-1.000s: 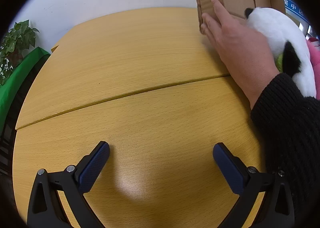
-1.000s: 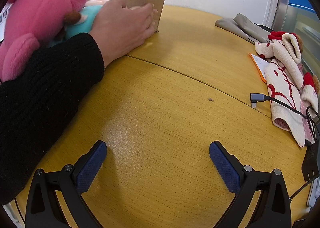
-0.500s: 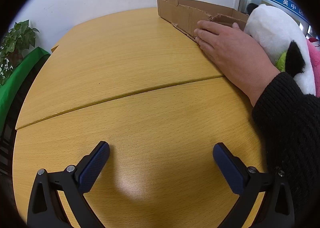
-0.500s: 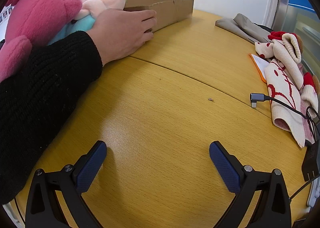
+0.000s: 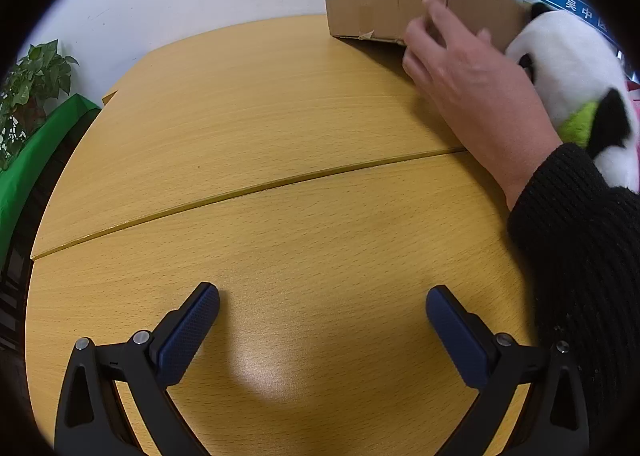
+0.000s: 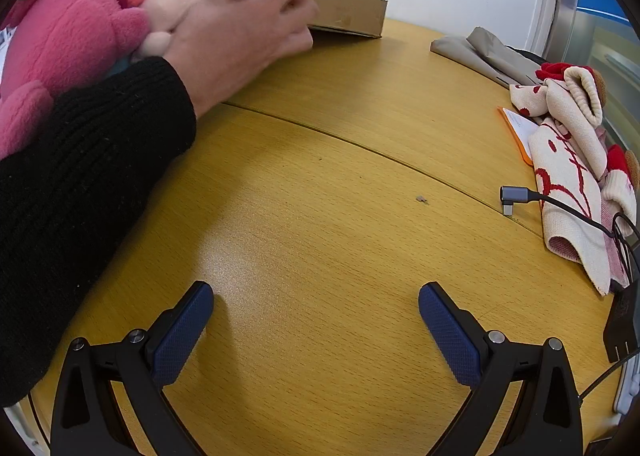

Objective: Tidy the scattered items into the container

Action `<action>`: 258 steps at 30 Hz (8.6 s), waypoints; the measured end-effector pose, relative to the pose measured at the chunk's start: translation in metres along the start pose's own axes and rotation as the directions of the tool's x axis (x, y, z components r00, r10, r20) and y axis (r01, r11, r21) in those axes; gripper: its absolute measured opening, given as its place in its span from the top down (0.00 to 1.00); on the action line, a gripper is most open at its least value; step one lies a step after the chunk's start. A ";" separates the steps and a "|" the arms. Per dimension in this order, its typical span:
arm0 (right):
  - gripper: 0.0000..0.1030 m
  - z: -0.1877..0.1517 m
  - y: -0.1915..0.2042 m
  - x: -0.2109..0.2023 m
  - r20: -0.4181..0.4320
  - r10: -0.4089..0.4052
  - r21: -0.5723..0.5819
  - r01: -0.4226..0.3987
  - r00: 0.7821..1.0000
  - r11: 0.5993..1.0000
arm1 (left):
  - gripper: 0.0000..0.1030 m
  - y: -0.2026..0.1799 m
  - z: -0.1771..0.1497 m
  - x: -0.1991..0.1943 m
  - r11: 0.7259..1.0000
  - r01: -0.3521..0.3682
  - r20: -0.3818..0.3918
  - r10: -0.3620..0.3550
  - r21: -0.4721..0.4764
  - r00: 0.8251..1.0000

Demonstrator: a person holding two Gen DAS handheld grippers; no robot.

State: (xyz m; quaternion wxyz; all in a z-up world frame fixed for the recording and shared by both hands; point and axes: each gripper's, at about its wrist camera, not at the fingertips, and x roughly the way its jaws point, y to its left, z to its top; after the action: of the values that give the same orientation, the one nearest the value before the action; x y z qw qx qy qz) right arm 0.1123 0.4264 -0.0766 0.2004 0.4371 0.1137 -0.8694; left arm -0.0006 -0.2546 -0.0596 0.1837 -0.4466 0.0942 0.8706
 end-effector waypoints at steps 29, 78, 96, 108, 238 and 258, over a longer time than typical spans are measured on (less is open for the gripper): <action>0.00 0.000 0.000 0.000 0.000 0.000 0.000 0.000 1.000 1.000 | 0.00 0.000 0.000 0.000 1.000 0.002 0.000 -0.002 0.003 1.000; 0.00 0.000 0.000 0.000 0.000 0.000 0.000 0.000 1.000 1.000 | 0.00 0.000 0.001 0.000 1.000 0.010 0.000 -0.010 0.014 1.000; 0.00 0.000 0.000 0.000 0.000 0.000 0.000 0.000 1.000 1.000 | 0.00 0.001 0.001 0.000 1.000 0.012 0.000 -0.012 0.017 1.000; 0.00 0.000 0.000 0.000 0.000 0.000 0.000 0.000 1.000 1.000 | 0.00 0.001 0.001 0.000 1.000 0.012 0.000 -0.012 0.018 1.000; 0.00 0.018 0.092 0.011 -0.001 -0.033 0.044 0.033 0.999 0.998 | 0.00 -0.091 -0.026 -0.012 0.990 0.081 -0.005 -0.081 0.118 0.997; 0.00 0.037 0.162 -0.124 0.327 -0.092 0.331 -0.023 0.941 0.943 | 0.00 -0.195 0.005 -0.171 0.975 0.217 0.319 -0.222 0.051 0.922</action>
State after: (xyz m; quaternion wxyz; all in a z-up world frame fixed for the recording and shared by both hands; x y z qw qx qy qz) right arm 0.2251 0.2987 0.0418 0.1253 0.3068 -0.0619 -0.9414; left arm 0.1660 -0.1153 0.0821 0.2961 -0.3047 0.0189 0.9050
